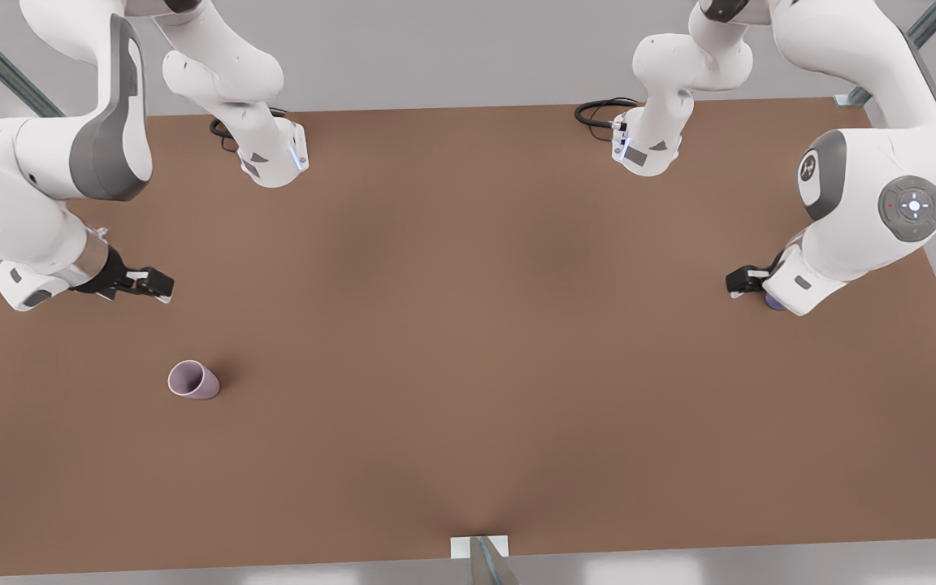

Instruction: Stack the cups, with the pink cup at the bottom and the purple cup at the top

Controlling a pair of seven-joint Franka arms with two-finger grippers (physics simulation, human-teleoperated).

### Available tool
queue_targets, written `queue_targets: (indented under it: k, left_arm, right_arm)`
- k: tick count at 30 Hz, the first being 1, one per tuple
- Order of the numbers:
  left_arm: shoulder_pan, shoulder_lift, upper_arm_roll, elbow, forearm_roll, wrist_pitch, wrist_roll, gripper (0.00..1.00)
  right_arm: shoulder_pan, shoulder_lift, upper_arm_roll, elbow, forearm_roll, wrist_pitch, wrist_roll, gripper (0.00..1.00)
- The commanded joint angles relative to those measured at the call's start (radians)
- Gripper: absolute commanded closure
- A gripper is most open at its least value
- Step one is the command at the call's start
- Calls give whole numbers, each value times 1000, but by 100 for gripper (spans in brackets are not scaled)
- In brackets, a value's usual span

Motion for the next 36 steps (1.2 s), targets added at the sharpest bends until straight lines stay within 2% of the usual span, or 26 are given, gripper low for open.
queue_targets:
  k: [1, 12, 15, 17, 23, 26, 29, 36]
  left_arm:
    - [-1, 0, 1, 0, -2, 0, 1, 0]
    - [-1, -2, 5, -18, -7, 1, 0, 0]
    - [-1, -3, 9, -18, -8, -3, 11, 0]
    - [-1, -3, 10, -18, -8, -3, 12, 0]
    - [-1, 0, 10, -17, -7, -2, 17, 0]
    - [-1, 0, 12, -18, -7, -5, 15, 0]
    - [-1, 1, 12, -18, -7, -8, 14, 0]
    - [-1, 7, 12, -18, -5, -12, 14, 0]
  right_arm:
    - [2, 0, 0, 0, 0, 0, 0, 0]
    - [-1, 47, 0, 40, 66, 2, -3, 0]
    - [-7, 144, -5, 92, 61, 28, 9, 0]
    - [-49, 196, -9, 103, 60, 110, -8, 0]
    - [-79, 337, -9, 94, 64, 244, -144, 0]
    - [-93, 422, -9, 92, 112, 321, -344, 0]
    - [-128, 443, -9, 34, 110, 396, -456, 0]
    - [-168, 457, -9, -31, 63, 380, -600, 0]
